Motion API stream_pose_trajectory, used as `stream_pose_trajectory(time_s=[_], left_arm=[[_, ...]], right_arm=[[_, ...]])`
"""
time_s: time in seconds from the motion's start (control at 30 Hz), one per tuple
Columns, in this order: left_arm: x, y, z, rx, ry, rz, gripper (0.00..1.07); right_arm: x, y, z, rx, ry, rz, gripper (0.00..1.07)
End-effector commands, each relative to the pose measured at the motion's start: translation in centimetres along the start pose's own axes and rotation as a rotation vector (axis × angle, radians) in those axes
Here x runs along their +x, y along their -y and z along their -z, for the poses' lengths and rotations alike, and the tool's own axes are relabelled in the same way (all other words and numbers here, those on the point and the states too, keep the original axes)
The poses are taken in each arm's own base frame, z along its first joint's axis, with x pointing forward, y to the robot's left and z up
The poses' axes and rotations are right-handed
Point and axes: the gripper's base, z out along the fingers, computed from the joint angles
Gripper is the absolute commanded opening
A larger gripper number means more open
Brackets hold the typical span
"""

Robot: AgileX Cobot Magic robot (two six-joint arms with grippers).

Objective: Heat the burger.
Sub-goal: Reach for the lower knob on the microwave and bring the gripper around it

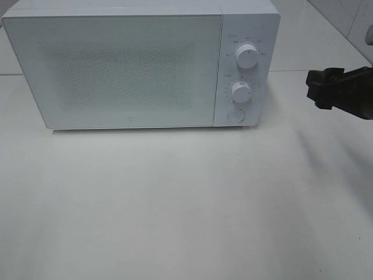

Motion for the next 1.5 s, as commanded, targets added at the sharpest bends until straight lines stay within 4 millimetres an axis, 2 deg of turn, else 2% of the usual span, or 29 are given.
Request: stream_pose_trajectory(time_s=[0.03,0.37,0.43,0.53,0.6,0.77,1.17,1.5], left_arm=[[0.2,0.1,0.2,0.003,0.016,0.012,0.91],[0.2,0.1,0.2,0.003,0.014,0.012,0.91],[0.2,0.1,0.2,0.003,0.014,0.012,0.91],[0.2,0.1,0.2,0.003,0.014,0.012,0.91],[0.2,0.1,0.2,0.003,0.014,0.012,0.91],[0.2,0.1,0.2,0.003,0.014,0.012,0.91],[0.2,0.1,0.2,0.003,0.014,0.012,0.91],[0.2,0.1,0.2,0.003,0.014,0.012,0.91]], right_arm=[[0.7,0.7,0.3,0.075,0.044,0.007,0.73],[2.1,-1.6,0.9,0.111,0.098,0.067,0.73],[2.8,-3.1,0.8,0.101,0.107,0.096,0.73],[3.1,-3.6,0.7,0.097,0.110,0.101,0.73],[4.1,-4.9,0.8,0.103,0.120,0.100,0.73],[5.1,-6.2,0.6,0.116,0.101,0.092,0.73],[5.9,-10.7,-1.1,0.058,0.119,0.099,0.73],[5.6,-12.0,-3.0,0.094,0.141,0.137,0.73]])
